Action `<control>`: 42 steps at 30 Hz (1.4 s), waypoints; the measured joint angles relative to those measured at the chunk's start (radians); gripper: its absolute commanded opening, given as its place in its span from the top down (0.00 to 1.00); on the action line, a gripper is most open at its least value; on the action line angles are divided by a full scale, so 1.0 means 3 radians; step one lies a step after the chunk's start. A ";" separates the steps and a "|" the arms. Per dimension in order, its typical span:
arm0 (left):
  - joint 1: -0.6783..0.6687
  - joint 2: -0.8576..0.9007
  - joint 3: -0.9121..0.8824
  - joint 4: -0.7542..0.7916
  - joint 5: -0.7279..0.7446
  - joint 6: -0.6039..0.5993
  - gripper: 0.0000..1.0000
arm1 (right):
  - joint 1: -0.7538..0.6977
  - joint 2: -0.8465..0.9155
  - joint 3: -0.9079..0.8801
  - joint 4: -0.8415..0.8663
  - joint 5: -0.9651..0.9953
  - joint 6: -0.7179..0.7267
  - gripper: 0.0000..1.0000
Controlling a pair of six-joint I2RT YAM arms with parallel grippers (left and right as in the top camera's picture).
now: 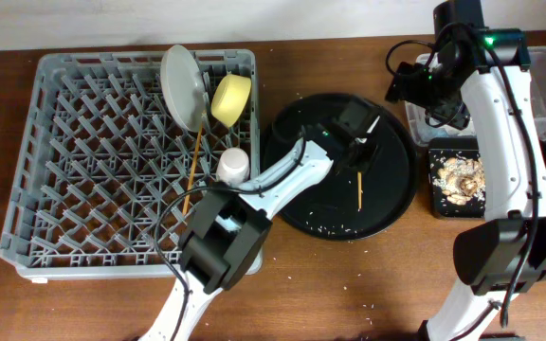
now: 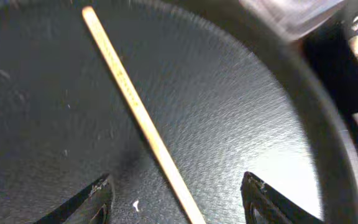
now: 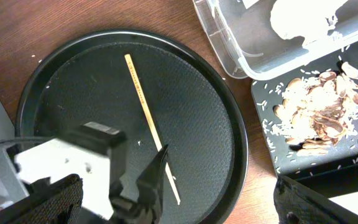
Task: Sort waste into correct bins and load items into the dishwasher rack
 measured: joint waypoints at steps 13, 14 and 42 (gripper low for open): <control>-0.0113 0.0230 0.0000 0.0022 -0.0528 -0.0023 0.89 | 0.0000 0.0000 0.0000 0.0001 0.0000 0.0001 0.02; -0.0116 0.0244 0.0001 0.0053 -0.0567 -0.0024 0.98 | 0.0000 0.0000 0.0000 0.0001 0.0000 0.0001 0.01; 0.1742 -0.2195 -0.0195 -0.2972 -0.0977 -0.0051 1.00 | 0.0000 0.0000 0.0000 0.0001 0.0008 0.0001 0.01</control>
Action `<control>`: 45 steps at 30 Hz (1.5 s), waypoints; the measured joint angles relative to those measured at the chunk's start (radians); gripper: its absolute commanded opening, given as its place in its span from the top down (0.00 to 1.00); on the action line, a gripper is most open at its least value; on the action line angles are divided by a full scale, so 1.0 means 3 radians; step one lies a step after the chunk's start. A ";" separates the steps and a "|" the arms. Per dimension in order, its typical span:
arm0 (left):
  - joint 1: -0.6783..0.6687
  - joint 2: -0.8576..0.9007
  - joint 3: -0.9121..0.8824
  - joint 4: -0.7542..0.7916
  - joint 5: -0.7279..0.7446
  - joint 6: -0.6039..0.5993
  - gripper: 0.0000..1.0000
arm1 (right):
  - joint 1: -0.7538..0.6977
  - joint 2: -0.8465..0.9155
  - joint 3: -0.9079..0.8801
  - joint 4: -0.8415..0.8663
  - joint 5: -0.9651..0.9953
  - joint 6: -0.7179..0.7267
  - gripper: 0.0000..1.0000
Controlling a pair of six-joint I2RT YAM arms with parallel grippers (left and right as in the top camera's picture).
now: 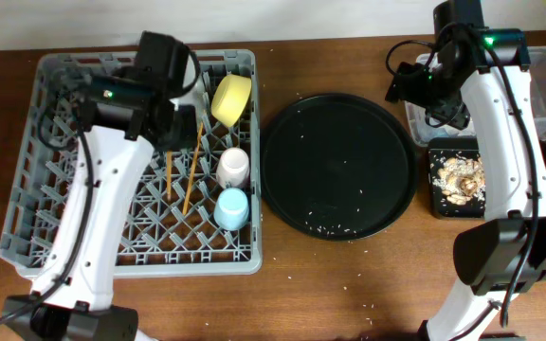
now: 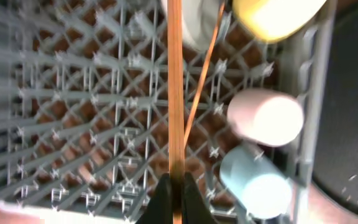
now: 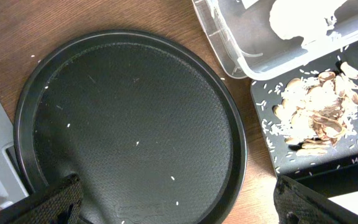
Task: Sort waste into correct bins and load items into the dishwasher rack
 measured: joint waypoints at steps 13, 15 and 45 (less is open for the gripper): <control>-0.0001 -0.0011 -0.1785 0.1563 0.0114 0.0130 0.48 | 0.0000 0.0000 -0.0003 0.0000 0.0001 -0.0001 0.02; -0.0003 -0.0089 -0.1746 0.1406 0.0228 0.0131 0.42 | 0.0000 0.0000 -0.0003 0.0003 0.0000 0.0001 0.01; -0.0001 -0.1920 -0.1465 0.1366 -0.0048 0.0179 0.01 | 0.0509 -0.4546 -0.4555 0.3343 0.0122 -0.1190 0.01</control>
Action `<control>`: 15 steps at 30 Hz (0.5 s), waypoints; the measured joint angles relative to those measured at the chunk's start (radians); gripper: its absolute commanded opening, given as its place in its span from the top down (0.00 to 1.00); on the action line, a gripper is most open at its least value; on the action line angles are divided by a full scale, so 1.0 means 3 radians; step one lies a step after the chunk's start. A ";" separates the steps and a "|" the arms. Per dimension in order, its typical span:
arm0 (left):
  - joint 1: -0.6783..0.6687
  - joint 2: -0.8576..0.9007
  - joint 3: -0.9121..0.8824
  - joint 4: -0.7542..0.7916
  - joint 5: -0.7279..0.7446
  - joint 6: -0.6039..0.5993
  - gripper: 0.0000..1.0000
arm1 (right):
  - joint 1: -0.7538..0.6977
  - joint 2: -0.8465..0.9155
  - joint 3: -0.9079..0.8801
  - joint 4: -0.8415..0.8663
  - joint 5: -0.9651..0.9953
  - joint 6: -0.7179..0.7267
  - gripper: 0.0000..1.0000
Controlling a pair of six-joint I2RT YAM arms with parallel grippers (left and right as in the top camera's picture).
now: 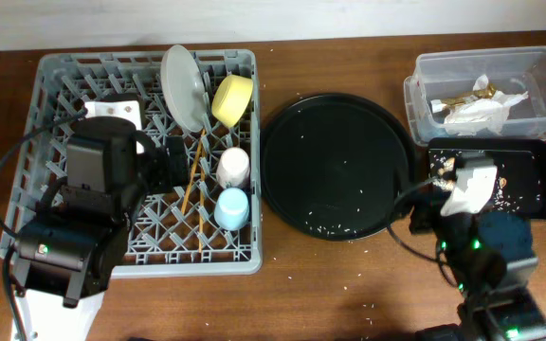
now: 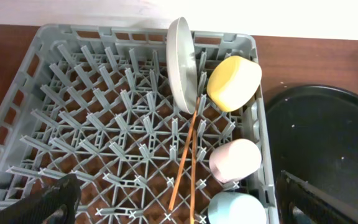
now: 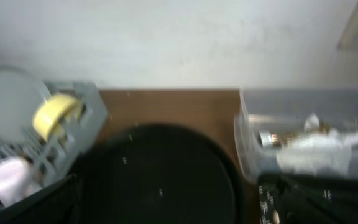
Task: Sort waste into correct bins and load items into the dishwasher rack
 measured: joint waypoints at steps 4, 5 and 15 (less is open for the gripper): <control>-0.0001 -0.0001 0.0000 -0.0006 0.0003 0.0001 0.01 | -0.0357 -0.1191 -0.1621 0.1006 -0.0472 -0.0041 0.02; 0.0000 -0.0001 0.0000 0.0000 0.0000 0.0000 0.01 | -0.0357 -0.1378 -0.1854 0.1081 -0.0551 -0.0043 0.02; 0.0000 0.0005 0.0000 -0.0001 0.0000 0.0000 0.01 | -0.0357 -0.1901 -0.2238 0.1008 -0.0511 -0.0045 0.01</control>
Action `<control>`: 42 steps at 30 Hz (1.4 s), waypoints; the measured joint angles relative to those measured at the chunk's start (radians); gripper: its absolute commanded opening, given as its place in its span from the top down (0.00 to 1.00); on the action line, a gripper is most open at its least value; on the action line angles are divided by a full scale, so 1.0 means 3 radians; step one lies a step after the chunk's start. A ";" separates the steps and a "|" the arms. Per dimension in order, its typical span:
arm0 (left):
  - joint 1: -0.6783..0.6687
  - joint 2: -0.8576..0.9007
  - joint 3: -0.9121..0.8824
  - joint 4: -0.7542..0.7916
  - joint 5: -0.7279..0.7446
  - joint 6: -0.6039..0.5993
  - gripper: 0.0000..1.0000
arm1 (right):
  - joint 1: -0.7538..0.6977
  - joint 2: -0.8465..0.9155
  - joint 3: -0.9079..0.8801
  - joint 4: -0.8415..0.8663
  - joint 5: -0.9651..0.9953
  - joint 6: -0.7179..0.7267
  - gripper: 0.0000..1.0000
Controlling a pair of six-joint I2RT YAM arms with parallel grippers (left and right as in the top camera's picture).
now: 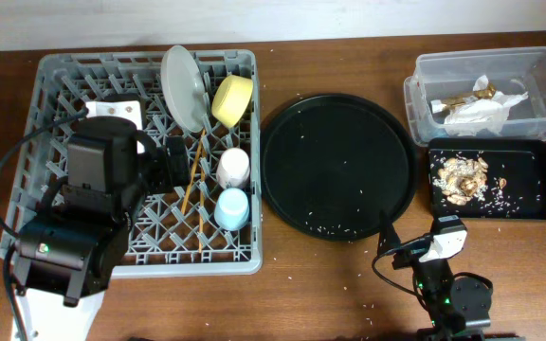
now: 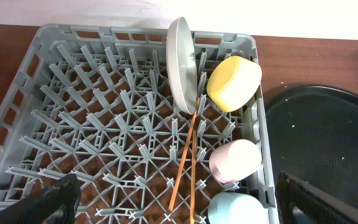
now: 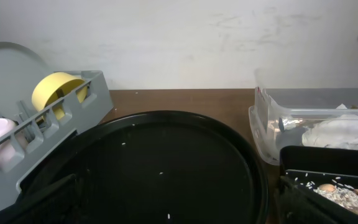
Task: Sort waste into correct bins and load items into the dishwasher rack
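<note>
Two chopsticks lie side by side in the grey dish rack, below the upright grey plate and the yellow bowl. A pink cup and a blue cup lie at the rack's right edge. The round black tray holds only scattered rice grains. My left gripper hangs open above the rack, holding nothing. My right gripper is open and low at the table's front, facing across the tray.
At the back right a clear bin holds wrappers. In front of it, food scraps lie in a black bin. Rice grains dot the wood near the tray's front edge. My right arm sits at the front right.
My right arm has dropped back from beside the black bin to the table's front edge, uncovering the bin. Its view is now sharp and level. The left arm has not moved.
My left gripper stood open over a chopstick on the black tray, the right arm above the bins. Then the left was shut on the chopstick over the rack. Later two chopsticks lay in the rack, with the left open and both arms pulled back.
</note>
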 measured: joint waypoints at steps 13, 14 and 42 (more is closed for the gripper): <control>0.0000 -0.0023 -0.0042 0.0011 -0.0019 0.0001 0.01 | 0.0000 0.0000 0.0001 0.0000 0.0000 0.0003 0.02; 0.0000 -0.0126 -0.0243 0.0140 -0.0041 0.0032 0.01 | 0.0000 0.0000 0.0001 0.0000 0.0001 0.0000 0.02; 0.0857 -0.3704 -0.4693 0.3001 0.0729 0.1198 0.01 | 0.0000 -0.0004 0.0000 -0.0001 0.0024 0.0000 0.01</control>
